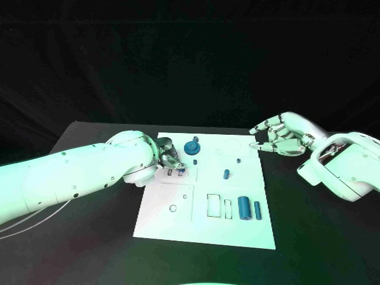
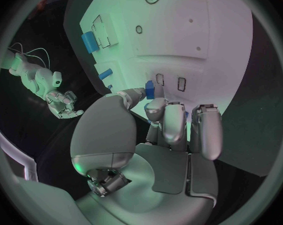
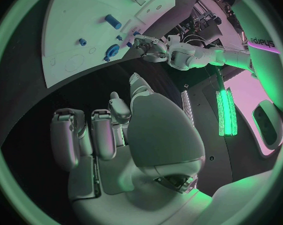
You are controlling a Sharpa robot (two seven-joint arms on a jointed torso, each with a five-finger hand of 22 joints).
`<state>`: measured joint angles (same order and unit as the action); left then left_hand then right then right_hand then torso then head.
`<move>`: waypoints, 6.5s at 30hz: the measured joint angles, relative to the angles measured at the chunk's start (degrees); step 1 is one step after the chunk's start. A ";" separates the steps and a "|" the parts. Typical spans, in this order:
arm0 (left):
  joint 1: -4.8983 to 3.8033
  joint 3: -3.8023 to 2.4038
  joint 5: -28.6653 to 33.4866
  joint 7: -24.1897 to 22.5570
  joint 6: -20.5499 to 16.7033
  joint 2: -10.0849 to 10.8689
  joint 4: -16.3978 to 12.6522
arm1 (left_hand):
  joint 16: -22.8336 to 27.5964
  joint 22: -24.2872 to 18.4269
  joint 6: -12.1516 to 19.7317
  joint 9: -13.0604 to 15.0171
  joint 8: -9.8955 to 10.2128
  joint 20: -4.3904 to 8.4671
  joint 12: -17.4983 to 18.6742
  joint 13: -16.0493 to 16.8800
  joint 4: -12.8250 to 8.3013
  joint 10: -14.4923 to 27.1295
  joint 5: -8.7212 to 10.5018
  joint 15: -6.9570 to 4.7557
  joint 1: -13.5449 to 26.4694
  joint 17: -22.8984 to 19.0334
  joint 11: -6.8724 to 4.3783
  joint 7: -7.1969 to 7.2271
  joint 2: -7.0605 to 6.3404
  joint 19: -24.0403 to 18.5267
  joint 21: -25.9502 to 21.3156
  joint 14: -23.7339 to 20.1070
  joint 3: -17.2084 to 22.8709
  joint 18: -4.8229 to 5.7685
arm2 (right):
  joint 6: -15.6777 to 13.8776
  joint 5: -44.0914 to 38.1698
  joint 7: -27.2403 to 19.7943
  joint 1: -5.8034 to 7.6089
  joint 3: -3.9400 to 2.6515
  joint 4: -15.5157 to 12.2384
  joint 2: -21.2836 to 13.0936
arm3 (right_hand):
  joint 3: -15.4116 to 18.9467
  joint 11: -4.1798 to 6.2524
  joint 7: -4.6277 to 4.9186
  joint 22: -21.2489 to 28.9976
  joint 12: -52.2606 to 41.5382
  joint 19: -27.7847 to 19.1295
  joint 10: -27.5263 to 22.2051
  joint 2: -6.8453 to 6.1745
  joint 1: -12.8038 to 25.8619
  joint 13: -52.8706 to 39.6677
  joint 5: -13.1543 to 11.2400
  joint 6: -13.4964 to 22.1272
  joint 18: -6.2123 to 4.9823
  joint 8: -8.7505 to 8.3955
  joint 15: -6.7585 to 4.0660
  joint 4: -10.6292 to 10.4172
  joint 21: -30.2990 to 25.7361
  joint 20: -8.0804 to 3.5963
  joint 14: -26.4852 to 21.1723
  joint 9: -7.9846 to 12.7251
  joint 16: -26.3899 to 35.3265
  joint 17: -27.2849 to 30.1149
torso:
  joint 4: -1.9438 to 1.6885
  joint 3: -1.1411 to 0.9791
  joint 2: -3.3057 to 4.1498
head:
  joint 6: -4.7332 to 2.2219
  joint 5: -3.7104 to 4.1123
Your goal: Assemble the parts on the task board
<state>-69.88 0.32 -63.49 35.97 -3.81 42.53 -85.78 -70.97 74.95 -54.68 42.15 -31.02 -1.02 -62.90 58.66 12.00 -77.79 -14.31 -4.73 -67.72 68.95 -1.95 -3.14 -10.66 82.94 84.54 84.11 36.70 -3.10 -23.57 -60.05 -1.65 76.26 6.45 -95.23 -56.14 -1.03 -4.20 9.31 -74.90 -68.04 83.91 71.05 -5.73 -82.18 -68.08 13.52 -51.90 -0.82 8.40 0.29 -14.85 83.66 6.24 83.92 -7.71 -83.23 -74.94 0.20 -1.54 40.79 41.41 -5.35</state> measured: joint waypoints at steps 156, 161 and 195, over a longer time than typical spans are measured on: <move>0.96 -0.29 -4.14 0.11 5.43 -1.47 2.44 | 0.21 -0.03 -0.90 3.77 -4.48 0.61 0.54 -3.90 -2.89 -2.33 0.70 -1.22 3.94 0.43 -1.27 0.94 0.42 1.02 0.88 -0.03 1.09 -0.02 | -1.98 17.31 -4.14 -0.02 0.03 1.98 0.86 | 1.34 -5.33 3.61 58.90 58.74 -24.65 -11.46 3.84 1.44 64.42 3.45 -0.88 -9.37 -3.55 6.78 2.93 -79.78 6.86 -19.43 3.45 79.43 67.28 | -0.02 -0.01 -0.03 | 1.96 -0.56; 0.96 -0.31 -4.31 0.11 5.71 -1.48 2.44 | 0.20 -0.03 -0.90 3.89 -4.47 0.61 0.54 -4.01 -2.96 -2.33 0.72 -1.22 3.94 0.42 -1.26 0.93 0.42 1.02 0.88 -0.03 1.02 -0.02 | -1.92 17.31 -4.14 -0.04 0.03 2.03 0.89 | 1.34 -5.33 3.62 58.91 58.74 -24.65 -11.46 3.84 1.44 64.42 3.45 -0.87 -9.36 -3.55 6.78 2.93 -79.78 6.86 -19.43 3.45 79.43 67.28 | 0.02 -0.01 -0.03 | 1.96 -0.57; 0.13 -0.35 -4.17 0.17 9.45 -3.14 4.75 | 0.27 -0.04 -0.92 4.43 -4.66 0.61 0.11 -3.91 -2.86 -2.49 1.80 -1.21 5.17 0.46 -1.32 0.91 2.04 1.02 1.11 -0.04 1.12 -0.01 | -1.77 17.32 -4.12 -0.11 0.03 2.13 1.05 | 1.49 -5.54 3.62 59.19 58.74 -24.65 -11.67 3.84 1.43 64.41 3.45 -0.87 -9.36 -3.55 6.78 3.08 -79.78 6.86 -19.43 3.45 79.43 67.49 | 0.00 -0.06 -0.06 | 1.95 -0.31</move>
<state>-69.75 -0.03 -67.66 36.14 5.64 39.38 -81.03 -70.70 74.90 -55.60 46.59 -35.68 -0.41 -62.80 54.75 9.14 -80.28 -12.51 -5.95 -62.55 69.41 -3.27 -2.23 -8.62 83.96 85.65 84.07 37.82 -3.12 -25.34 -42.74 -5.77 76.14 6.48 -93.09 -55.09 0.46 -9.74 12.93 -15.71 -9.30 59.26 59.37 -1.90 -80.74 -3.67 16.97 -52.77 -10.18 4.85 7.07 -11.77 3.87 13.10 64.49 -4.26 -3.80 -7.45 0.20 -1.60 40.73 43.36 -5.66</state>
